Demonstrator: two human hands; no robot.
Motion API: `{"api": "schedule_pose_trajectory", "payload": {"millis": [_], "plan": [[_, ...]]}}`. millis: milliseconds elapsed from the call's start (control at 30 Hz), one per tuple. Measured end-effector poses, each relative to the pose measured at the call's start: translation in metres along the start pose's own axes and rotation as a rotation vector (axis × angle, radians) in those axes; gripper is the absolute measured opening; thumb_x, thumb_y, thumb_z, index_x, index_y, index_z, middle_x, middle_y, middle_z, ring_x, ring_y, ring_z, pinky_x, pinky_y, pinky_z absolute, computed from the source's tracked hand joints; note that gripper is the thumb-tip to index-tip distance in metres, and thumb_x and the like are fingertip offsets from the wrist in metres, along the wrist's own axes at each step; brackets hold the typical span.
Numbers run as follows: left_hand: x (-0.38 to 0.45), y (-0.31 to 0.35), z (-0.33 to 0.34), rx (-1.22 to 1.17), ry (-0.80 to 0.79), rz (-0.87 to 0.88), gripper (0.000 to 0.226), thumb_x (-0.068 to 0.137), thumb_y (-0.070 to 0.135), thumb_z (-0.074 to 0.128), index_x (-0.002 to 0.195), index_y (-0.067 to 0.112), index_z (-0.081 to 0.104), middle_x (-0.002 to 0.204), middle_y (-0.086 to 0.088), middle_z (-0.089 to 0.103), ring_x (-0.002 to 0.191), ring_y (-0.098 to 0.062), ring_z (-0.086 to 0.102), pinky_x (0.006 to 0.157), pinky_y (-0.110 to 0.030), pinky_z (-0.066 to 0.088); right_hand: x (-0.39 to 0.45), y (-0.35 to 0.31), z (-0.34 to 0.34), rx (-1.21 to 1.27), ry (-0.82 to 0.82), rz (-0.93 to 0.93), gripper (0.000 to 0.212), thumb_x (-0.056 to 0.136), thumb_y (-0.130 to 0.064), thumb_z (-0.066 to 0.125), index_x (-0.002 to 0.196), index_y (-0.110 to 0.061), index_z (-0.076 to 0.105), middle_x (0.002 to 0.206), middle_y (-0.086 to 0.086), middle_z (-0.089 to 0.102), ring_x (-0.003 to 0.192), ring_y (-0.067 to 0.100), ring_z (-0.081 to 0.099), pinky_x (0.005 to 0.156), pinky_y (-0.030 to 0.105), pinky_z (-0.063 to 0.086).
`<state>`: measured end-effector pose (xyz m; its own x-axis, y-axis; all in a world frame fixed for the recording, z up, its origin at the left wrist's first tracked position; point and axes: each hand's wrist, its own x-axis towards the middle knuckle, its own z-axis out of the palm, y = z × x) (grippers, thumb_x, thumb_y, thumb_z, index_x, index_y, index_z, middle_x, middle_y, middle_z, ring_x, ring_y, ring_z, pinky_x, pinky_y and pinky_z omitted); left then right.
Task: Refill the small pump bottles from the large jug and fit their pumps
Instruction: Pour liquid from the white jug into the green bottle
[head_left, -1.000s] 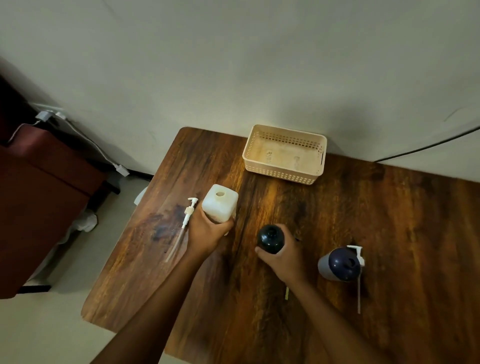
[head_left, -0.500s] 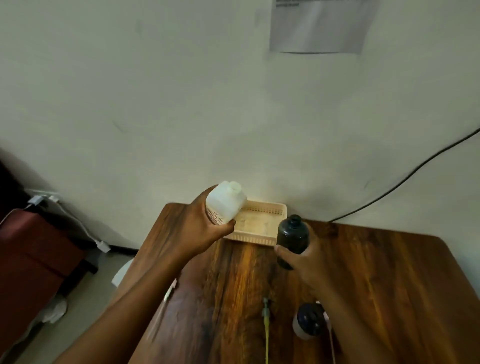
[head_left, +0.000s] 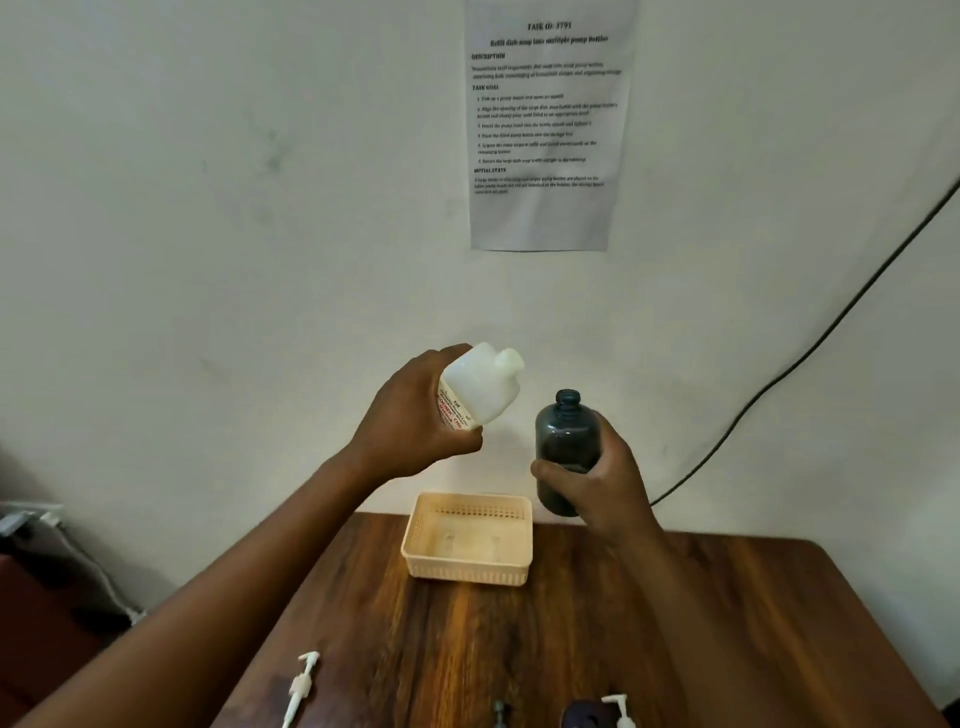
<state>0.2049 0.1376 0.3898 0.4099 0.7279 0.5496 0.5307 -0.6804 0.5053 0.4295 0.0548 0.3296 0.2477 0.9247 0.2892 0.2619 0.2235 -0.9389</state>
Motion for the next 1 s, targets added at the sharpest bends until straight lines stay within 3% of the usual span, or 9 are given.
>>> {"api": "schedule_pose_trajectory", "payload": {"millis": [133,367,633,1000], "plan": [[0.017,0.01,-0.011,0.086,-0.028,0.056,0.078,0.058,0.046,0.077,0.133,0.043,0.053,0.109,0.012,0.066,0.099,-0.013,0.062,0.079,-0.039,0.057,0.009,-0.015,-0.004,0.002,-0.011,-0.004,0.061,0.064,-0.035,0.085,0.11,-0.055,0.051,0.104,-0.03,0.061,0.098,-0.006,0.059,0.061,0.007,0.049],[0.033,0.031,-0.027,0.18,-0.038,0.094,0.085,0.06,0.043,0.078,0.141,0.035,0.055,0.108,0.008,0.064,0.1,-0.018,0.059,0.08,-0.036,0.054,0.011,-0.041,-0.012,0.016,-0.036,-0.051,0.062,0.058,-0.048,0.081,0.113,-0.053,0.052,0.104,-0.035,0.06,0.098,-0.01,0.058,0.063,0.012,0.051],[0.038,0.048,-0.036,0.248,-0.07,0.13,0.083,0.064,0.035,0.085,0.141,0.031,0.056,0.108,0.005,0.063,0.101,-0.02,0.055,0.08,-0.036,0.052,0.011,-0.052,-0.016,0.018,-0.034,-0.082,0.073,0.061,-0.047,0.081,0.127,-0.043,0.051,0.114,-0.021,0.061,0.102,0.006,0.061,0.073,0.018,0.053],[0.045,0.062,-0.046,0.34,-0.07,0.184,0.087,0.063,0.037,0.083,0.144,0.033,0.051,0.113,0.004,0.062,0.103,-0.02,0.053,0.081,-0.036,0.052,0.007,-0.061,-0.017,0.028,-0.004,-0.116,0.066,0.069,-0.041,0.084,0.127,-0.042,0.051,0.115,-0.02,0.061,0.103,0.005,0.061,0.071,0.013,0.052]]}}
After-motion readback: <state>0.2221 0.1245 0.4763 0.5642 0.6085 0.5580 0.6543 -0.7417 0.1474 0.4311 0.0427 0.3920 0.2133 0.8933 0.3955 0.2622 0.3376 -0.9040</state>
